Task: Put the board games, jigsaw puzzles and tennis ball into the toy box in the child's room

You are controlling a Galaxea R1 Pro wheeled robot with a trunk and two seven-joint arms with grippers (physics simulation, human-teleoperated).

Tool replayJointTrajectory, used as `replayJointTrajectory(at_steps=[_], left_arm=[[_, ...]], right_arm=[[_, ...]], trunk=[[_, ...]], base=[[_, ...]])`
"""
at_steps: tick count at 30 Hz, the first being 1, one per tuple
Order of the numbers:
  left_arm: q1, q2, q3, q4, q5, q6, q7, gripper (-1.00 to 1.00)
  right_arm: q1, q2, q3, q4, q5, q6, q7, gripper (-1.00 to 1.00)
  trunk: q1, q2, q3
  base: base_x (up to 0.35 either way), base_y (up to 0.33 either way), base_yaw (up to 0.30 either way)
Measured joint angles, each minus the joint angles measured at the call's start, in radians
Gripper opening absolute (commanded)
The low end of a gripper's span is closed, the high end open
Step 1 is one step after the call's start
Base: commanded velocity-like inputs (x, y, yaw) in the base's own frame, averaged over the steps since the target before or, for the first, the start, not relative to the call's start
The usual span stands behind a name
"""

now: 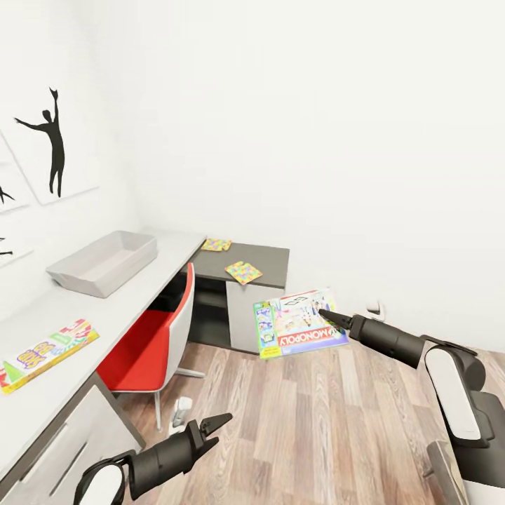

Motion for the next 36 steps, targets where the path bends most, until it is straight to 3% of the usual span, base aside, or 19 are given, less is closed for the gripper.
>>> replayJointTrajectory(at_steps=[8,36], left_arm=[[0.0,-0.01,0.001,0.0,-0.019,0.0,-0.001,1.0],[0.0,-0.014,0.0,0.0,-0.023,0.001,-0.001,1.0]], right_arm=[[0.0,0.001,0.003,0.001,0.004,0.0,0.0,-1.0],[-0.001,0.0,0.001,-0.001,0.008,0.006,0.002,-1.0]], trunk=[[0.0,0.0,0.0],[0.0,0.0,0.0]], base=[[0.275,0.0,0.012],[0.332,0.01,0.001]])
